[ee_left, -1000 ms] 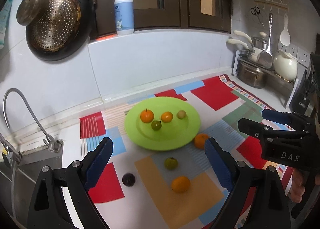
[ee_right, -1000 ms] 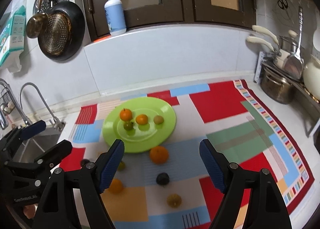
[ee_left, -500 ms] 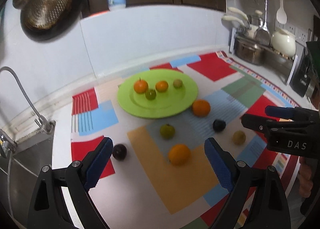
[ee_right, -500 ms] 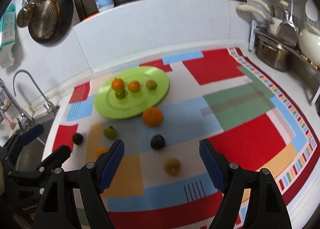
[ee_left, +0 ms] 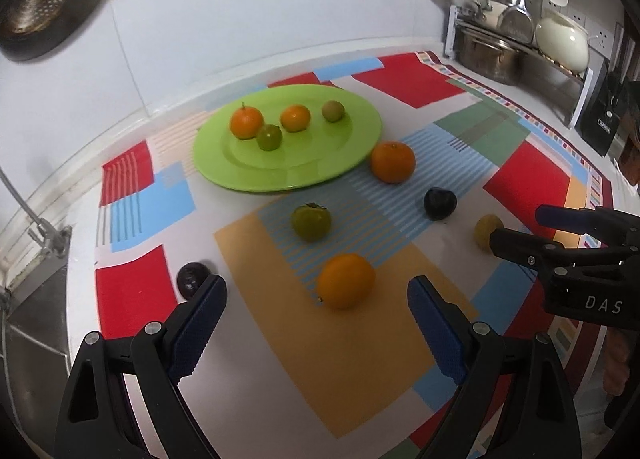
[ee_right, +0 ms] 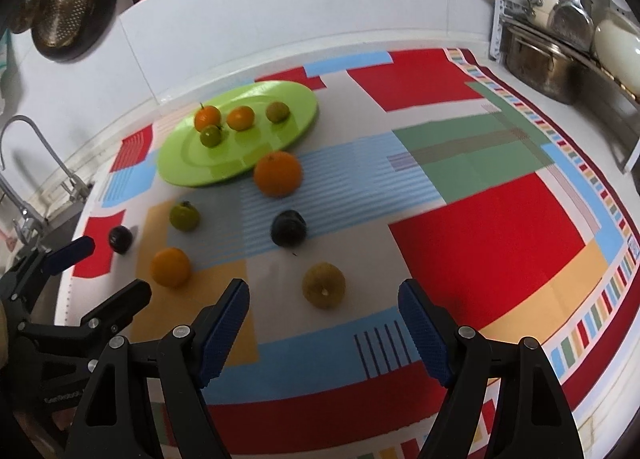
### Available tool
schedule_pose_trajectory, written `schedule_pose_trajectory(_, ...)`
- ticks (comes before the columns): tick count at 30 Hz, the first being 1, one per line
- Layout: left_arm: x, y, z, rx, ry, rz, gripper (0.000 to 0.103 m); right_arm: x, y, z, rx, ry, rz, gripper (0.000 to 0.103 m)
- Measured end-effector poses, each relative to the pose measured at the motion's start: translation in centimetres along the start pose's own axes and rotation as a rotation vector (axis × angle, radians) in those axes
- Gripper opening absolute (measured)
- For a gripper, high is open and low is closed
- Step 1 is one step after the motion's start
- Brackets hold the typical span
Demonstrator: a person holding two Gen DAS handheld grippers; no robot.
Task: Organize fruits
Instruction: 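Withdraw both open tools from the plate toward the next fruits, then grasp an orange with the left tool while the right tool grasps a brown round fruit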
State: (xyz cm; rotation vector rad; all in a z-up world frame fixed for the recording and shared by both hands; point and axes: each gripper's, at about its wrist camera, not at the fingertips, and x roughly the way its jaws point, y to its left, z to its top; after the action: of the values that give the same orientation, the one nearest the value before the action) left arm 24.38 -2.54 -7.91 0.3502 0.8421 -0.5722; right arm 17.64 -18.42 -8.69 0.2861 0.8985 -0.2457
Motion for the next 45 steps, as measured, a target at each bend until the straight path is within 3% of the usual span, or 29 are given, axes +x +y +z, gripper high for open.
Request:
schedule_pose_trajectory(6,1.5,-0.1,0.1,-0.004,0.037,-0.02,0.08,0.9,-0.3,-0.1,-0.001,0.02,-0.003,0.065)
schedule_pose_trajectory(17,3.0,-0.2,0.1,-0.029,0.081,-0.085,0.045,2.1,-0.1,-0.1,-0.027,0.046,0.031,0.042)
schedule_pose_trajectory(26,3.3,-0.3,0.1,-0.031,0.081,-0.106,0.037,2.8,0.0,-0.2,-0.044,0.049,0.041,0.029)
schedule_pose_trajectory(45,-0.4,-0.1,0.6,-0.028,-0.007,-0.128,0.036,0.1,1.7,0.4,-0.079,-0.004,0.094,0.029)
